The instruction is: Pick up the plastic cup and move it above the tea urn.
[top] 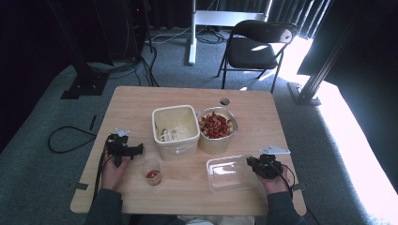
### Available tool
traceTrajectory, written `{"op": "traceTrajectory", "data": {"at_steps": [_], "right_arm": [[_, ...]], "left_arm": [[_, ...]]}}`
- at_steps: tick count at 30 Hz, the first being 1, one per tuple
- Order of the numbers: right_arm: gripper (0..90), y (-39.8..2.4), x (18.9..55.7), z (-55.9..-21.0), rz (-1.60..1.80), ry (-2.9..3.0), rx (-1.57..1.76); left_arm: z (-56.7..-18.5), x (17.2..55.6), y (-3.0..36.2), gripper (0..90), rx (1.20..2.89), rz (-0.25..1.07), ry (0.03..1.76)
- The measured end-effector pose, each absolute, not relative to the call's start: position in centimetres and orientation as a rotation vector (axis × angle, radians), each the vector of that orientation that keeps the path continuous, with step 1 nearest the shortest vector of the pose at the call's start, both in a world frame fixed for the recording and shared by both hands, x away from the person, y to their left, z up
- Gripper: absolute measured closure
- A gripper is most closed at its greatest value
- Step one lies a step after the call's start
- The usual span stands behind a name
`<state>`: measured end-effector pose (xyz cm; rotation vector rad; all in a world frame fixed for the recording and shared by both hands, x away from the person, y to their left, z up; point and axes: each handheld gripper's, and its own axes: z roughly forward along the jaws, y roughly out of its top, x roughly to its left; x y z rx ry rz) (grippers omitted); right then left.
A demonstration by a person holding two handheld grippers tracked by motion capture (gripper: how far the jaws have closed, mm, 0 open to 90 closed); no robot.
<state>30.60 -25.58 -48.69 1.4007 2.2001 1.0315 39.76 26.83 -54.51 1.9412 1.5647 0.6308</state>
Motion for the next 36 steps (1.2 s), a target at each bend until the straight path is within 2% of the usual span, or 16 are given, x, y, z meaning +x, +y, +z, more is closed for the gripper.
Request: {"op": "traceTrajectory", "data": {"at_steps": [4,18,36], "right_arm": [[86.0,-25.5,30.5,-47.1,1.111,2.162,1.377],[86.1,-23.8,30.2,-42.7,1.224,2.094,1.281],[86.1,-21.7,32.6,-36.7,1.329,2.019,1.172]], "left_arm": [[-54.5,39.8,26.8,1.2,1.941,0.631,1.565],[-54.5,39.8,26.8,1.2,1.942,0.631,1.565],[-54.5,39.8,26.8,1.2,1.942,0.631,1.565]]}}
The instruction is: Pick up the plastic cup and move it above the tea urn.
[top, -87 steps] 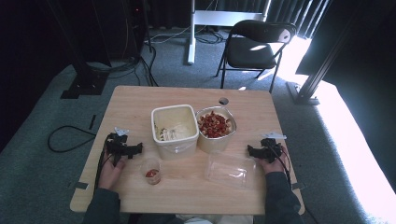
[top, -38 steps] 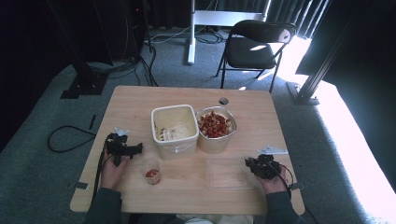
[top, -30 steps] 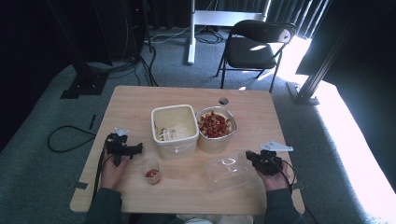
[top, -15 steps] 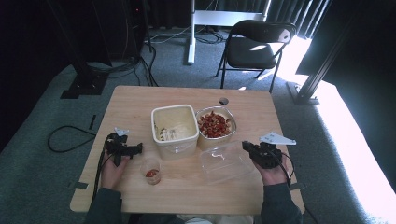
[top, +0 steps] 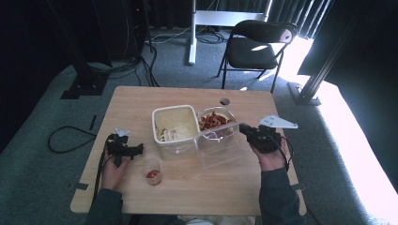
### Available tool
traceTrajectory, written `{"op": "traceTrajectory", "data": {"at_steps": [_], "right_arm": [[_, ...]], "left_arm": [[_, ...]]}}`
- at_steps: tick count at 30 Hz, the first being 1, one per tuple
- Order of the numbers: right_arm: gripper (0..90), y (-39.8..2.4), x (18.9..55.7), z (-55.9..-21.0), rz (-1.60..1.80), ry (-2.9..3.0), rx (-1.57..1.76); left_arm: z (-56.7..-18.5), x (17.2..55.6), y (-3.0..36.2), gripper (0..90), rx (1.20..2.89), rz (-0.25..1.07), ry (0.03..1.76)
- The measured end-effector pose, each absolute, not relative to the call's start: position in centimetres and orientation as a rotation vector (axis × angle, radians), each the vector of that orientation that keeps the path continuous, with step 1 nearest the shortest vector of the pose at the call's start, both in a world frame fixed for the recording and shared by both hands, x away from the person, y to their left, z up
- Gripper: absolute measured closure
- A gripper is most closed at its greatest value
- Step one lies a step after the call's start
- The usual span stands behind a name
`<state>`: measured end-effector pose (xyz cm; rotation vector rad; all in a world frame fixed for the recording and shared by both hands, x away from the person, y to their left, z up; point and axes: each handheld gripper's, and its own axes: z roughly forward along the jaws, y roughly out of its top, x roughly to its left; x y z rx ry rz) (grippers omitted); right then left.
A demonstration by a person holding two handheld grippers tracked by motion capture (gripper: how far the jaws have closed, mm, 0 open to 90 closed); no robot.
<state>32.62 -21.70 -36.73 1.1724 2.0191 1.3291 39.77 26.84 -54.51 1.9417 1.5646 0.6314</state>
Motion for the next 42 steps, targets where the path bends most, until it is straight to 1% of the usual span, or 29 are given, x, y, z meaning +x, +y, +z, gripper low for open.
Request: {"op": "traceTrajectory", "data": {"at_steps": [11,19,22,27,29,30,31,32,33,34,36,42], "right_arm": [[86.1,-19.3,35.4,-33.8,1.351,1.988,1.144],[86.0,-16.5,38.2,-33.4,1.295,1.966,1.146],[85.9,-14.3,39.7,-33.3,1.245,1.965,1.128],[85.8,-12.2,40.7,-33.2,1.198,1.960,1.107],[85.0,-10.6,41.1,-33.0,1.152,1.938,1.084],[77.9,-10.1,41.2,-32.9,1.147,1.927,1.075],[63.3,-9.6,41.1,-32.8,1.163,1.923,1.055],[52.9,-9.2,41.0,-32.7,1.177,1.929,1.032],[48.5,-8.9,40.9,-32.6,1.193,1.937,1.003],[45.9,-8.7,40.5,-32.5,1.221,1.931,0.973],[43.5,-8.8,40.0,-32.3,1.246,1.941,0.933],[42.9,-9.6,39.7,-32.7,1.244,1.954,0.940]], "left_arm": [[-54.5,39.8,26.8,1.2,1.942,0.633,1.563],[-54.5,39.8,26.8,1.2,1.944,0.632,1.563],[-54.5,39.8,26.8,1.2,1.944,0.632,1.563],[-54.5,39.8,26.8,1.2,1.944,0.632,1.563],[-54.5,39.8,26.8,1.2,1.944,0.628,1.565],[-54.5,39.8,26.8,1.2,1.941,0.630,1.566],[-54.5,39.8,26.8,1.2,1.943,0.631,1.565],[-54.5,39.7,26.8,1.2,1.944,0.630,1.565],[-54.5,39.7,26.8,1.2,1.945,0.628,1.564],[-54.5,39.7,26.8,1.2,1.943,0.629,1.563],[-54.5,39.7,26.8,1.2,1.942,0.628,1.563],[-54.5,39.7,26.8,1.2,1.942,0.629,1.563]]}}
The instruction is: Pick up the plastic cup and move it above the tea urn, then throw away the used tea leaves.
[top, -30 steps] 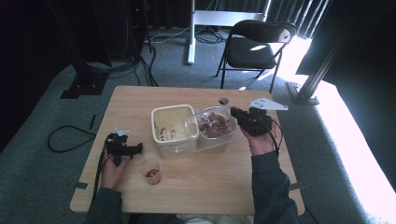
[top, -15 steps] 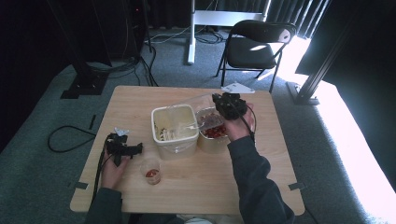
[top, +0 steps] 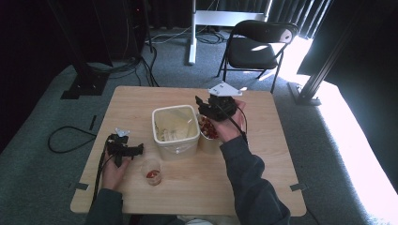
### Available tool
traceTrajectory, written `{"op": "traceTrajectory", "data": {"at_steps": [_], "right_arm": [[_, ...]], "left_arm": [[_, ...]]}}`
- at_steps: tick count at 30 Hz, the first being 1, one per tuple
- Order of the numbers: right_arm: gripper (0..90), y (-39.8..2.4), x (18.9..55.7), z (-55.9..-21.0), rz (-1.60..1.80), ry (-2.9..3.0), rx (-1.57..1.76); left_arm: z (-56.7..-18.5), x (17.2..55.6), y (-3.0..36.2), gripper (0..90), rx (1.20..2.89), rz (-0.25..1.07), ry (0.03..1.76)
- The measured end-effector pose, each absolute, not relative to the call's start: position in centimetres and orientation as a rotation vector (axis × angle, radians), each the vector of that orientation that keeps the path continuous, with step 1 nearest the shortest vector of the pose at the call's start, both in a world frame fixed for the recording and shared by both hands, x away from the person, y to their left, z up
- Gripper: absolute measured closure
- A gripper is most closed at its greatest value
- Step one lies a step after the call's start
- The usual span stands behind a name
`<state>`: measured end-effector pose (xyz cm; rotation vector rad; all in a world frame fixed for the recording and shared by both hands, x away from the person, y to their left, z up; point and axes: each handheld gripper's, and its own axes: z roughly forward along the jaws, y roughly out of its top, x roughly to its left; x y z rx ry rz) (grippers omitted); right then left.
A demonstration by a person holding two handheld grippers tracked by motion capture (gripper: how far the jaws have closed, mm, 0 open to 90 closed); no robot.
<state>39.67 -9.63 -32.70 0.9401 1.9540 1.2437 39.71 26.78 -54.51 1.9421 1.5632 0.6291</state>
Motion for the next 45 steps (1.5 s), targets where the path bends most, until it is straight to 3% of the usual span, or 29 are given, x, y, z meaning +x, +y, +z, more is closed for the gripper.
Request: {"op": "traceTrajectory", "data": {"at_steps": [15,19,25,27,36,45], "right_arm": [[41.7,-12.7,38.0,-36.9,1.184,2.018,1.013],[41.6,-14.0,36.7,-37.7,1.186,2.011,1.023],[41.2,-15.4,35.0,-38.8,1.177,2.019,1.023],[41.3,-16.6,33.8,-39.8,1.164,2.015,1.023],[41.7,-19.4,32.1,-41.7,1.142,2.004,1.074],[41.6,-19.9,31.0,-44.4,1.112,2.074,1.101]], "left_arm": [[-54.5,38.9,26.8,2.8,1.966,0.619,1.511],[-54.3,37.5,27.3,23.8,1.960,0.624,1.444],[-53.7,35.9,27.3,35.7,2.030,0.568,1.406],[-52.9,33.8,27.0,38.0,2.025,0.510,1.363],[-52.7,29.2,26.4,37.4,2.077,0.443,1.316],[-53.2,28.1,24.0,37.8,2.175,0.384,1.183]]}}
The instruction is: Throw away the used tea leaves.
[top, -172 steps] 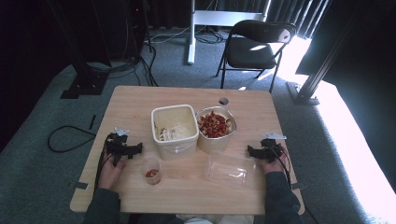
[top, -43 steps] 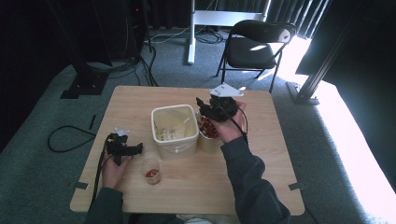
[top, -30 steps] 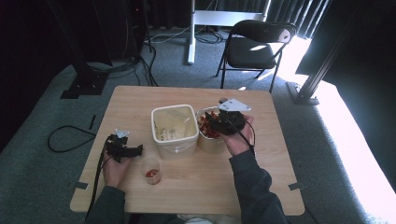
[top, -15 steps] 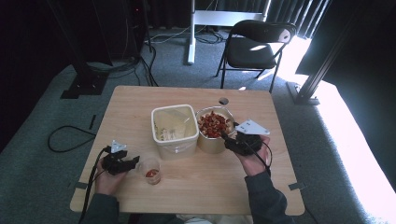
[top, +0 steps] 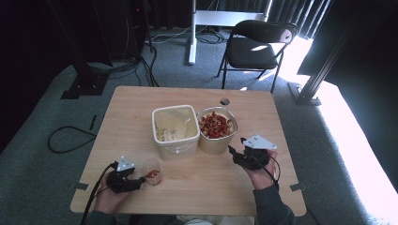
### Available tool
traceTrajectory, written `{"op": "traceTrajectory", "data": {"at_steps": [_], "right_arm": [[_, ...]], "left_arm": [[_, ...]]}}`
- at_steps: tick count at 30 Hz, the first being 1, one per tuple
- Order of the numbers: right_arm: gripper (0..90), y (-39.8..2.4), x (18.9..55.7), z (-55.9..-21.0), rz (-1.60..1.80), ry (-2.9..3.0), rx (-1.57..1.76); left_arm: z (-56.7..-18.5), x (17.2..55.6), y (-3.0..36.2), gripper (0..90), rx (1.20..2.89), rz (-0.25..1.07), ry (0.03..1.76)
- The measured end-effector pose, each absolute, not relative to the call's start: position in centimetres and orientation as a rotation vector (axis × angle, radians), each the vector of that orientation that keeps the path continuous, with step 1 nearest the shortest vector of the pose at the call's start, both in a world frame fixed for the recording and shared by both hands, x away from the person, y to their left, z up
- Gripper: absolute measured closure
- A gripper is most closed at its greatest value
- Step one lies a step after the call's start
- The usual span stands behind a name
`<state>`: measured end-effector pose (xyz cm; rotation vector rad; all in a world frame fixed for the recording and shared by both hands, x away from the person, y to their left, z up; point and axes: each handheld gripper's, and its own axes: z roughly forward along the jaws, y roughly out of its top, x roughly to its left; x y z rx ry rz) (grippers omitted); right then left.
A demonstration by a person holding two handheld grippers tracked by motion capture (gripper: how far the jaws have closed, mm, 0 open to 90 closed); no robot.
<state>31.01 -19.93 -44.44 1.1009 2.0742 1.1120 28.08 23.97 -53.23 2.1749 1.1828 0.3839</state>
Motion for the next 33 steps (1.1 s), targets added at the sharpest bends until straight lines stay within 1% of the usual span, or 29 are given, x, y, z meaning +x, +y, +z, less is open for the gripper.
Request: {"op": "traceTrajectory", "data": {"at_steps": [12,21,23,27,33], "right_arm": [[41.4,-18.9,29.9,-48.6,1.146,2.247,1.114],[38.2,-16.0,29.2,-50.6,1.211,2.444,0.964],[36.8,-15.4,29.1,-51.0,1.238,2.477,0.923],[31.8,-13.9,28.7,-51.3,1.281,2.515,0.843],[25.9,-11.7,28.6,-51.8,1.324,2.563,0.758]], "left_arm": [[-53.2,28.7,19.3,37.6,2.220,0.325,0.996],[-53.2,29.1,15.4,37.4,2.234,0.276,0.836],[-53.1,29.1,14.8,37.4,2.246,0.288,0.810],[-52.9,29.3,14.9,36.9,2.251,0.313,0.825],[-52.6,29.4,16.9,37.0,2.238,0.410,0.881]]}}
